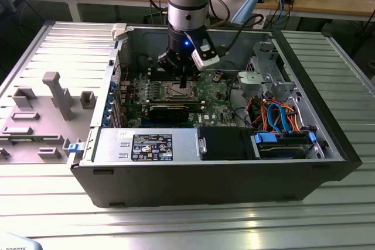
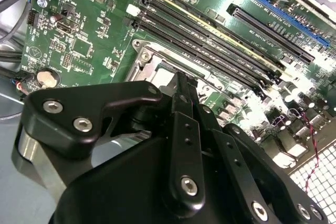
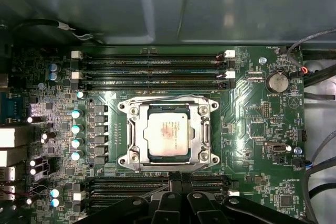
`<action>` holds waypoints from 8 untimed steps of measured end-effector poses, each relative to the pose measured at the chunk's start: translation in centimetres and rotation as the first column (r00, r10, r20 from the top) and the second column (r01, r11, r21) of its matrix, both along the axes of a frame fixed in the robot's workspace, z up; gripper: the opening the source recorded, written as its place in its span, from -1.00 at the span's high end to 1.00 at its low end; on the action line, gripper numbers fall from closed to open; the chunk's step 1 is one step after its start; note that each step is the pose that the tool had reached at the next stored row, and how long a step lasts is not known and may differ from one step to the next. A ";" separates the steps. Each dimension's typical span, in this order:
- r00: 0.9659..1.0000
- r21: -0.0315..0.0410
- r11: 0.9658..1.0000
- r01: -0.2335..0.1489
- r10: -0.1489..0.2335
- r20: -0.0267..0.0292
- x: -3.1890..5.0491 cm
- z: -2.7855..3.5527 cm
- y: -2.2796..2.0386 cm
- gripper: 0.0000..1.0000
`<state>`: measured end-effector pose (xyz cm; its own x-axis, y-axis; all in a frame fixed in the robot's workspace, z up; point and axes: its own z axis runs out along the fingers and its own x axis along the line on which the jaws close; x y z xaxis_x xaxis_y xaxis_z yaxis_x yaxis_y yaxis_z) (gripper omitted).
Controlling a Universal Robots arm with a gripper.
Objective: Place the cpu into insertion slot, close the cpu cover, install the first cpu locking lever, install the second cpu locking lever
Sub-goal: 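Install the second cpu locking lever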
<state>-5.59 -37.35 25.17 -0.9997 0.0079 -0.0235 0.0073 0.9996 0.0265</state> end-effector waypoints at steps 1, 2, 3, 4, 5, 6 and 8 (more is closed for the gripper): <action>1.000 0.000 1.000 0.000 0.000 0.000 -0.02 0.00 0.00 0.79; 1.000 0.000 1.000 0.000 0.000 0.000 -0.03 0.00 0.00 0.79; 1.000 0.000 1.000 0.000 0.000 0.000 -0.04 0.00 0.00 0.79; 1.000 0.000 1.000 0.000 0.000 0.000 -0.05 0.00 0.00 0.79; 1.000 0.000 1.000 0.000 0.000 0.000 -0.06 0.00 0.00 0.79; 1.000 0.000 1.000 0.000 0.000 0.000 -0.07 -0.01 0.00 0.79; 1.000 0.007 1.000 0.000 0.000 -0.006 -0.07 -0.06 0.00 0.79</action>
<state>-5.66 -37.35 25.11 -0.9998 0.0082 -0.0170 0.0076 0.9994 0.0335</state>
